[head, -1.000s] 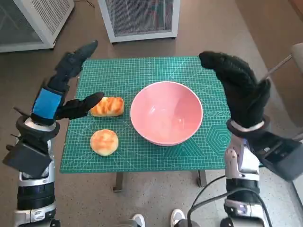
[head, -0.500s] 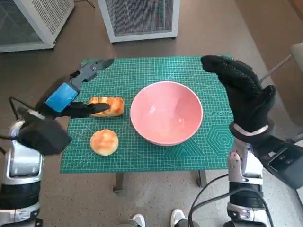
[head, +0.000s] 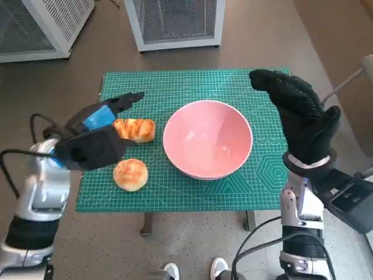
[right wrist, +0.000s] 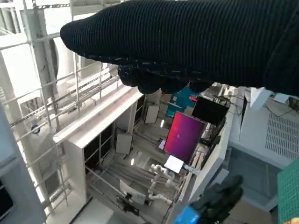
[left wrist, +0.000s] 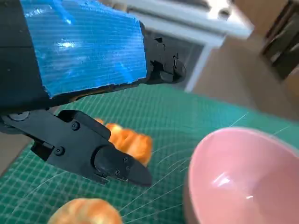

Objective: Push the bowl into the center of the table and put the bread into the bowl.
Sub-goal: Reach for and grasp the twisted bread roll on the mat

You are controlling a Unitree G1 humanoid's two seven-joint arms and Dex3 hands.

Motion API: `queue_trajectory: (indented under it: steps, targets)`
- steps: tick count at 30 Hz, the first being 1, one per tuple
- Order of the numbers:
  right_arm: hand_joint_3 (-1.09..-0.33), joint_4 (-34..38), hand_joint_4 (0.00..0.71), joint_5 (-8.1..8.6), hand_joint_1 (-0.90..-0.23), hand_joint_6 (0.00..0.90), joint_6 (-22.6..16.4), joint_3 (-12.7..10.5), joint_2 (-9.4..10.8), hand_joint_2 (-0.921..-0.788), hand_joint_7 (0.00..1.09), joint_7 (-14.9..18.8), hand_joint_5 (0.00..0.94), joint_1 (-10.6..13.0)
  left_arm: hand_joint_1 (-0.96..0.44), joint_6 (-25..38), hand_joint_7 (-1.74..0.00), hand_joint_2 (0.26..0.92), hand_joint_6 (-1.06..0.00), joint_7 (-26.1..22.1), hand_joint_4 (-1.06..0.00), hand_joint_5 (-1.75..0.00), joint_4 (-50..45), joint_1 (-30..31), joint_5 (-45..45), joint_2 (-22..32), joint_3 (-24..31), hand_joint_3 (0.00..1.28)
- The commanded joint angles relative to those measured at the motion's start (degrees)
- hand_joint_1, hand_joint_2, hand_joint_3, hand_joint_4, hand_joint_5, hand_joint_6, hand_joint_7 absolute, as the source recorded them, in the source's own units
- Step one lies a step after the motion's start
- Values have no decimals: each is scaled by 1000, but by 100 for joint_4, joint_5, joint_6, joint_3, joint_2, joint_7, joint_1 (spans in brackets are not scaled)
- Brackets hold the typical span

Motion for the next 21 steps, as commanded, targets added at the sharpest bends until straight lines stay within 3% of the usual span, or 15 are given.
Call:
queue_trajectory:
  steps: [1,10,21]
  targets:
    - [-482,-47,504,54,-374,152,103,4,-7,-921,666,-34,3,144,-108,276,-69,775,-276,-97,-123,0,284,-289,281,-28,-304,0]
    - [-475,-90,505,91,-386,152,144,-14,-22,-921,670,-11,3,183,-87,513,-48,771,-286,-109,-120,0,1053,-734,589,-182,-741,0]
    - [-470,-133,506,101,-389,152,167,-13,-21,-921,673,-13,3,220,-88,301,-33,771,-297,356,-122,-1,2389,-1220,861,-537,-1101,0]
